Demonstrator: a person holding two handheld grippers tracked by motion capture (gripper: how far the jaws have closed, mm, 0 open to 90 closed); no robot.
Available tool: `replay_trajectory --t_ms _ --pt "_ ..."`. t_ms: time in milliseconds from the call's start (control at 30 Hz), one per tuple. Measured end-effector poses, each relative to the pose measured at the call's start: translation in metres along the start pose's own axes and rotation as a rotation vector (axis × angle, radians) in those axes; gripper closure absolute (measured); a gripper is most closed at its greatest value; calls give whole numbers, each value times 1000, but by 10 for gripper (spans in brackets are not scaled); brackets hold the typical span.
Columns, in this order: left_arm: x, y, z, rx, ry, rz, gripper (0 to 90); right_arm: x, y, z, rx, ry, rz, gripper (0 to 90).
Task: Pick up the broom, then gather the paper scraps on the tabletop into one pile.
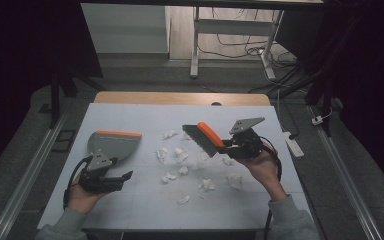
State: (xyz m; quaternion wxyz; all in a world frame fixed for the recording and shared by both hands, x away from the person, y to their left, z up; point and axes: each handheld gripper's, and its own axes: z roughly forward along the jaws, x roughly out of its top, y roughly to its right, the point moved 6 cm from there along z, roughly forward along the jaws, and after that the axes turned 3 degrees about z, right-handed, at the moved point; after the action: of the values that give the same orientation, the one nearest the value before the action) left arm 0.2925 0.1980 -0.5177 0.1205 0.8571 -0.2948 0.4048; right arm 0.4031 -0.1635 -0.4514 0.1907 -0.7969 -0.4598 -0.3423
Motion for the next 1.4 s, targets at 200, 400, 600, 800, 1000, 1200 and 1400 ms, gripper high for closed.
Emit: replay_trajectory --t_ms 200,400,600,800,1000,1200,1400 --pt "-3 0 3 -6 -12 1 284 -1 7 -8 -33 21 19 704" --pt "-3 1 2 -8 -8 -3 271 -2 13 -11 -53 28 31 704" --pt "-4 0 4 -10 -14 -2 270 -5 28 -14 -86 18 66 703" --pt "-1 -2 4 -10 -4 -6 270 -3 52 -18 -118 14 117 704" --pt "-2 -1 8 -21 -19 3 271 0 84 -18 -194 -89 159 703" --pt "-4 -3 8 -24 -11 -4 271 -13 116 2 -245 -249 203 704" --pt "-5 -4 8 -28 -9 -8 272 -25 133 27 -303 -427 247 704"
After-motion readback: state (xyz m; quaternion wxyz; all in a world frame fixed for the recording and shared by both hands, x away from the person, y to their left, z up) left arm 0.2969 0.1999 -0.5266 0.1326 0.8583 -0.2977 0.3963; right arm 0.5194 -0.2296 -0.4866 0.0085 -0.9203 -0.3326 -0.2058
